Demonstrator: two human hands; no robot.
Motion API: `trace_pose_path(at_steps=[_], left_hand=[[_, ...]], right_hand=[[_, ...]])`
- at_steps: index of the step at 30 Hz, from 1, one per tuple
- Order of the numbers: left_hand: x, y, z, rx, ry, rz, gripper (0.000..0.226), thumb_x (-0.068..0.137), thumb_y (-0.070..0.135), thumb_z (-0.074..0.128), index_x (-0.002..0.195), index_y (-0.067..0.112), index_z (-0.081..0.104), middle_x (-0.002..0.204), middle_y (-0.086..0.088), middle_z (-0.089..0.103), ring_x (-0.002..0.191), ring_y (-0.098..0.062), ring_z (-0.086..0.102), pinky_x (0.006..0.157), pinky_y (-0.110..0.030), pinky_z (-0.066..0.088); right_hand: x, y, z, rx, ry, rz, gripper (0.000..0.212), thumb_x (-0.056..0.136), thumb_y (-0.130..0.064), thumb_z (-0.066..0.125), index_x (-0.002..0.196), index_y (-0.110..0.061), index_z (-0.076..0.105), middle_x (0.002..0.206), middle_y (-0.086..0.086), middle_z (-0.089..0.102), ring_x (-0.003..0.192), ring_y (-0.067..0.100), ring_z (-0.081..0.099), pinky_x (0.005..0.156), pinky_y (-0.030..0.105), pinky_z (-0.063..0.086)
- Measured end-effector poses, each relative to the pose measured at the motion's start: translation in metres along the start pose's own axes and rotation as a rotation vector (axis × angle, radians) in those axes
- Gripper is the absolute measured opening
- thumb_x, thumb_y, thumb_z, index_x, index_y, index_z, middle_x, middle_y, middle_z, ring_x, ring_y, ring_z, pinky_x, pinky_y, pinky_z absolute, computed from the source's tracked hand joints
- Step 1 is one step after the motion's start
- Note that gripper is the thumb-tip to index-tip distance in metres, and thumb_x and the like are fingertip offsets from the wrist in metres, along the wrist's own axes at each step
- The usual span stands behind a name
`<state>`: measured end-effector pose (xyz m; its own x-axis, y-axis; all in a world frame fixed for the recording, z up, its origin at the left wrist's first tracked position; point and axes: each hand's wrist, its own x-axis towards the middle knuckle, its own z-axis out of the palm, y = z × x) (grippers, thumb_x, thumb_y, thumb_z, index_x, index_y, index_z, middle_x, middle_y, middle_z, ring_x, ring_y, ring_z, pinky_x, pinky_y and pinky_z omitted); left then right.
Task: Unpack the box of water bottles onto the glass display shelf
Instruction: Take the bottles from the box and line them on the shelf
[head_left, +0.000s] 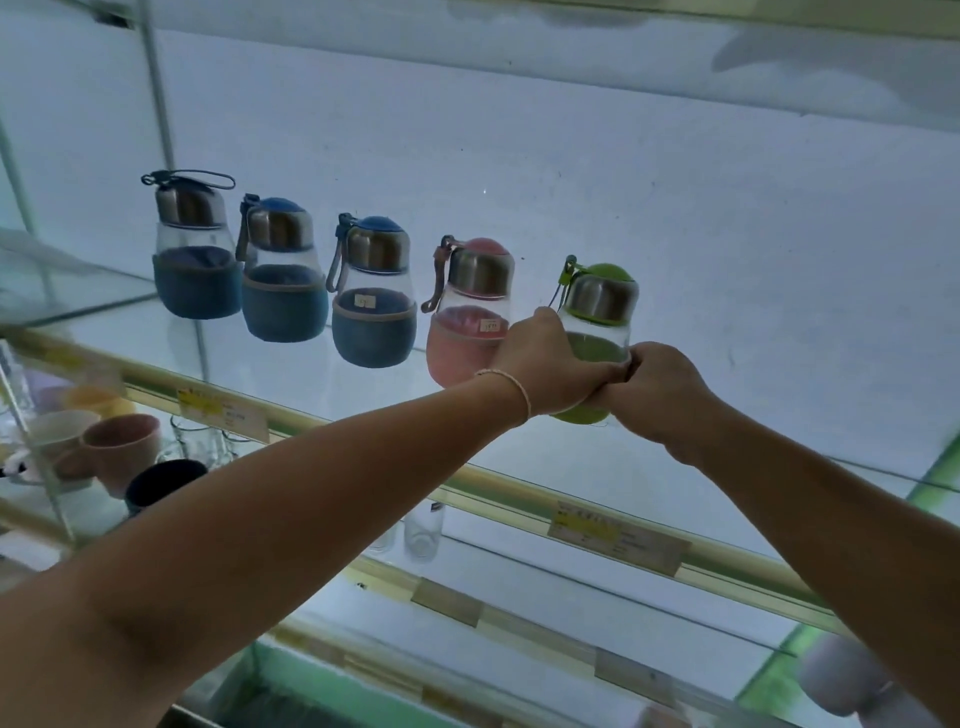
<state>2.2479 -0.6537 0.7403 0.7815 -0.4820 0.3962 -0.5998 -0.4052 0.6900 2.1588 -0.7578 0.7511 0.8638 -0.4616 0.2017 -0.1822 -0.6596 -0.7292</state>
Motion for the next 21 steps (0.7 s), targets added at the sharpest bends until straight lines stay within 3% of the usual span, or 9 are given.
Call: trace_pose_path(at_steps=[10, 18, 21], left_hand=[[-0.0035, -0.0018, 0.0042, 0.079, 0.029, 0.053, 0.078, 0.071, 0.066, 0.073, 0.117, 0.010, 0.046, 0.103, -0.004, 0.060, 0.090, -0.019, 0.061, 0.076, -0.032, 0.055], [-0.0061, -0.0016, 0.0006, 0.089, 0.021, 0.050, 0.078, 0.070, 0.067, 0.073, 0.119, 0.010, 0.049, 0.103, -0.003, 0.062, 0.089, -0.017, 0.061, 0.077, -0.030, 0.055], [-0.0098, 0.0035, -0.0049, 0.099, 0.010, 0.043, 0.073, 0.072, 0.066, 0.073, 0.115, 0.011, 0.053, 0.098, 0.000, 0.059, 0.086, -0.015, 0.058, 0.072, -0.025, 0.048]], right_hand=[[0.0063, 0.0108, 0.0035, -0.142, 0.008, -0.079, 0.014, 0.075, -0.025, 0.081, 0.075, -0.017, 0.068, 0.066, 0.002, 0.065, 0.058, 0.014, 0.055, 0.051, 0.023, 0.039], [0.0046, 0.0076, 0.0019, -0.173, -0.002, -0.058, 0.022, 0.072, -0.034, 0.083, 0.083, -0.019, 0.070, 0.072, 0.003, 0.068, 0.065, 0.014, 0.059, 0.053, 0.023, 0.039], [0.0024, 0.0036, 0.0009, -0.159, -0.008, -0.025, 0.030, 0.073, -0.033, 0.083, 0.091, -0.014, 0.069, 0.078, 0.005, 0.067, 0.070, 0.016, 0.060, 0.055, 0.026, 0.042]])
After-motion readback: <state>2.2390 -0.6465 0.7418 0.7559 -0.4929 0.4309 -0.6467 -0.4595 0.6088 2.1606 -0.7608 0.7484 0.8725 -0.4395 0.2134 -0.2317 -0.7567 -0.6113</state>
